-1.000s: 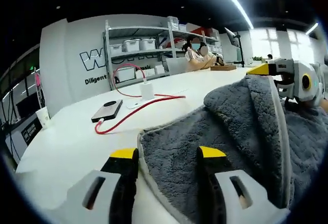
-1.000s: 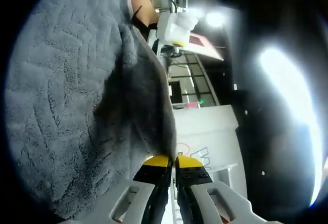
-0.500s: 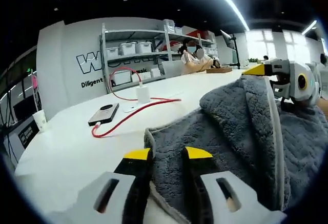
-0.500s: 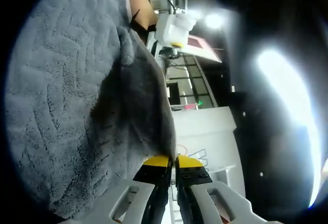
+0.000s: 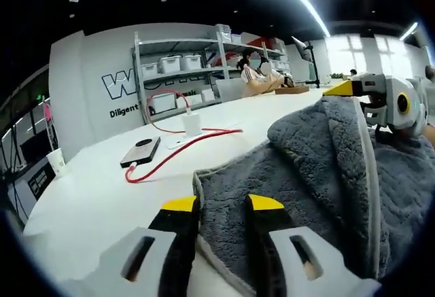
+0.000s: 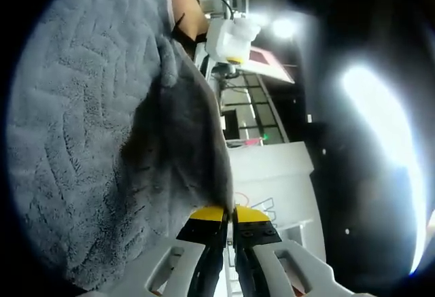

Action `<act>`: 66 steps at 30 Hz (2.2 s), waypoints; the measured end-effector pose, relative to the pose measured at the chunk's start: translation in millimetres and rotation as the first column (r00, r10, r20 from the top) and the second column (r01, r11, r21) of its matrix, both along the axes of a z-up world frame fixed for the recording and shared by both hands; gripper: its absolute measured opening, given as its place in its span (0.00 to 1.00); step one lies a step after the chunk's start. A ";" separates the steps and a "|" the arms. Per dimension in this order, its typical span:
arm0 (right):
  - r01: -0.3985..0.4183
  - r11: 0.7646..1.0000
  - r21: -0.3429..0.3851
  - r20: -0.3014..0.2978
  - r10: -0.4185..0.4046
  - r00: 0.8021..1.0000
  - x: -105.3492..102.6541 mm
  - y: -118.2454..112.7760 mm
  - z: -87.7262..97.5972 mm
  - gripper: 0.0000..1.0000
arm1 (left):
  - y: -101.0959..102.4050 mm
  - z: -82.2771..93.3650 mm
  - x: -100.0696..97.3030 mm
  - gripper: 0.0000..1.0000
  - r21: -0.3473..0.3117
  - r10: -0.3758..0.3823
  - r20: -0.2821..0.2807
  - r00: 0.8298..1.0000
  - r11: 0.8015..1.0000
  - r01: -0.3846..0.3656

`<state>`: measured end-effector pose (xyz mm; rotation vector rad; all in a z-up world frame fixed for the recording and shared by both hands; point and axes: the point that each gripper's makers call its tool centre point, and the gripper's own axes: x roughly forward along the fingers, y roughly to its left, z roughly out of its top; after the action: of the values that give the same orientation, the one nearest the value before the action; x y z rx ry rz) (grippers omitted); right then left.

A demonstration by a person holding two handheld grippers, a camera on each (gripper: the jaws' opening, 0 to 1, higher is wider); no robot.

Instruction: Open the folded towel by lifting each exposed corner and separating the folded layers until the towel lies flat within the target outline without major curled edges

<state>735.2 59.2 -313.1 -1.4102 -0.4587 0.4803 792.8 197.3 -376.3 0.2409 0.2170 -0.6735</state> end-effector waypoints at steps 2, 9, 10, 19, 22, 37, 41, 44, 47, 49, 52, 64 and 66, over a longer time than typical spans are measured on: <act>0.004 1.000 -0.004 0.002 -0.004 1.000 0.3 -0.3 -0.2 0.00 | 4.6 -1.5 3.2 0.36 -0.023 0.028 -0.022 0.999 0.999 -0.029; 0.003 1.000 -0.005 0.000 -0.003 1.000 0.4 0.0 -0.5 0.00 | 6.4 -7.7 7.5 0.42 -0.071 0.048 -0.091 0.995 0.996 -0.054; 0.004 1.000 -0.005 -0.001 -0.004 1.000 0.8 -0.3 -0.8 0.00 | 7.1 -8.1 8.0 0.43 -0.078 0.052 -0.097 0.994 0.995 -0.060; 0.006 1.000 -0.010 -0.003 -0.006 1.000 1.1 -0.4 -1.9 0.00 | 2.9 -10.9 4.3 0.33 -0.112 0.025 -0.131 0.991 0.993 -0.040; 0.005 1.000 -0.009 -0.002 -0.005 1.000 0.7 -0.1 -1.6 0.00 | 0.4 -9.6 4.2 0.23 -0.091 0.000 -0.107 0.994 0.996 -0.010; 0.007 1.000 -0.015 -0.004 -0.007 1.000 0.4 -0.2 -2.7 0.00 | -9.3 -5.0 -12.6 0.10 -0.088 -0.054 -0.069 0.996 0.995 0.048; 0.008 1.000 -0.012 -0.010 -0.008 1.000 0.7 -0.6 -3.2 0.00 | -12.5 -4.2 -16.0 0.09 -0.070 -0.071 -0.050 0.996 0.995 0.067; 0.010 1.000 -0.010 -0.013 -0.010 1.000 0.9 -1.0 -3.4 0.00 | -12.1 -1.1 -16.6 0.08 -0.087 -0.069 -0.046 0.997 0.994 0.065; 0.014 1.000 -0.011 -0.016 -0.014 1.000 1.8 -2.0 -3.6 0.00 | -11.7 0.7 -17.5 0.08 -0.098 -0.067 -0.043 0.997 0.993 0.063; 0.023 0.999 -0.024 -0.031 -0.024 0.999 4.2 -4.2 -7.6 0.00 | -12.0 0.9 -18.4 0.08 -0.096 -0.068 -0.040 0.997 0.993 0.064; 0.026 0.999 -0.021 -0.031 -0.027 0.999 4.7 -5.2 -7.1 0.00 | -9.6 5.5 -10.4 0.08 -0.116 -0.070 -0.031 0.997 0.991 0.066; 0.075 0.997 0.035 -0.022 -0.075 0.997 9.8 -22.1 5.6 0.00 | -0.3 22.3 -5.9 0.08 -0.223 -0.053 -0.023 0.998 0.974 0.047; 0.093 0.993 0.073 -0.018 -0.092 0.996 10.2 -30.4 12.8 0.00 | 2.1 28.3 -6.3 0.08 -0.261 -0.049 -0.021 0.999 0.964 0.042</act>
<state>745.4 28.9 -300.3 -1.3495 -0.3942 0.3942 786.5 199.4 -348.0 -0.0163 0.1469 -0.7432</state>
